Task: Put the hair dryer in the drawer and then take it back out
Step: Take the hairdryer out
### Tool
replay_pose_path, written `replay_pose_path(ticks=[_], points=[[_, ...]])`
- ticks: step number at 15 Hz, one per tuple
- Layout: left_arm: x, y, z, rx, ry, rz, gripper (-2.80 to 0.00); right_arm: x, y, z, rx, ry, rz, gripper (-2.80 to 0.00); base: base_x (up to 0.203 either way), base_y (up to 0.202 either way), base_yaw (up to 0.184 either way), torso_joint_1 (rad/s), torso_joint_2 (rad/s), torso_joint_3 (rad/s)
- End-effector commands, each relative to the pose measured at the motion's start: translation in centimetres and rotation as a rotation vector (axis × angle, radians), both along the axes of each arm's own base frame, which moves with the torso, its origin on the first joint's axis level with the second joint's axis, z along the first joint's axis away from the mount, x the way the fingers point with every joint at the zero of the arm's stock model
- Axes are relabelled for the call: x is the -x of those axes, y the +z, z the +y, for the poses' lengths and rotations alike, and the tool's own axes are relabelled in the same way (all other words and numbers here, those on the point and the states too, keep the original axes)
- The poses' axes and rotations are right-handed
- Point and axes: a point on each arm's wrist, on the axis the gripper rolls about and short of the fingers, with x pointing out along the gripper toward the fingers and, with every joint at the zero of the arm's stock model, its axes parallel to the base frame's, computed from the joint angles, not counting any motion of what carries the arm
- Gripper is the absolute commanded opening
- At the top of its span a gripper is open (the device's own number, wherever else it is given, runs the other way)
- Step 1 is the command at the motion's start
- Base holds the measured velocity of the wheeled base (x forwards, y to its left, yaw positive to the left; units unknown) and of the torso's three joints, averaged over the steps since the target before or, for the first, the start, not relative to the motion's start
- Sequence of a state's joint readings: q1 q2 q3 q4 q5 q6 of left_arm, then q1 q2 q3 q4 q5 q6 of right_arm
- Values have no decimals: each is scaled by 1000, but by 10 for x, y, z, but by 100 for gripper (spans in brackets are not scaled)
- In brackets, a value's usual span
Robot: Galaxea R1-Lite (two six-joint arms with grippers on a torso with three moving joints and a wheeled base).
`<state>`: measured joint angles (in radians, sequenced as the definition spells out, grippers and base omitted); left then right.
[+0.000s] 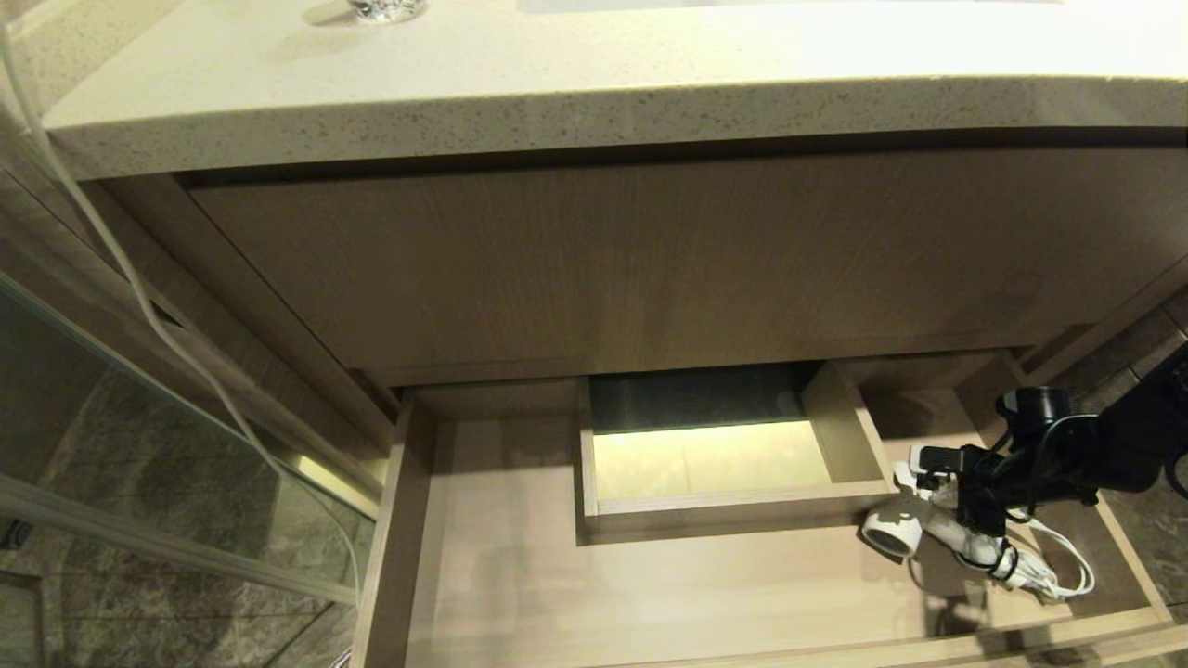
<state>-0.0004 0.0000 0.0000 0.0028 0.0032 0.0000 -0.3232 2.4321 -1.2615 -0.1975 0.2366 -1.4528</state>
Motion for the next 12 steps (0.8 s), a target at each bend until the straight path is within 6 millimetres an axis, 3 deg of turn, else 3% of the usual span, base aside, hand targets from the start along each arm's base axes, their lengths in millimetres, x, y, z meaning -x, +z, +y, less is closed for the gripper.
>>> replay_pose_path(ticks=[1,6,12], points=[[0,0,0,0,1,0,-280,0,11,0,11,5,-24,-280,0,0,0,0,0,0],[0,0,0,0,0,0,-280,-5,17,-2,15,-5,-50,-280,0,0,0,0,0,0],[0,0,0,0,0,0,-280,8,25,-13,40,-44,-27,-280,0,0,0,0,0,0]])
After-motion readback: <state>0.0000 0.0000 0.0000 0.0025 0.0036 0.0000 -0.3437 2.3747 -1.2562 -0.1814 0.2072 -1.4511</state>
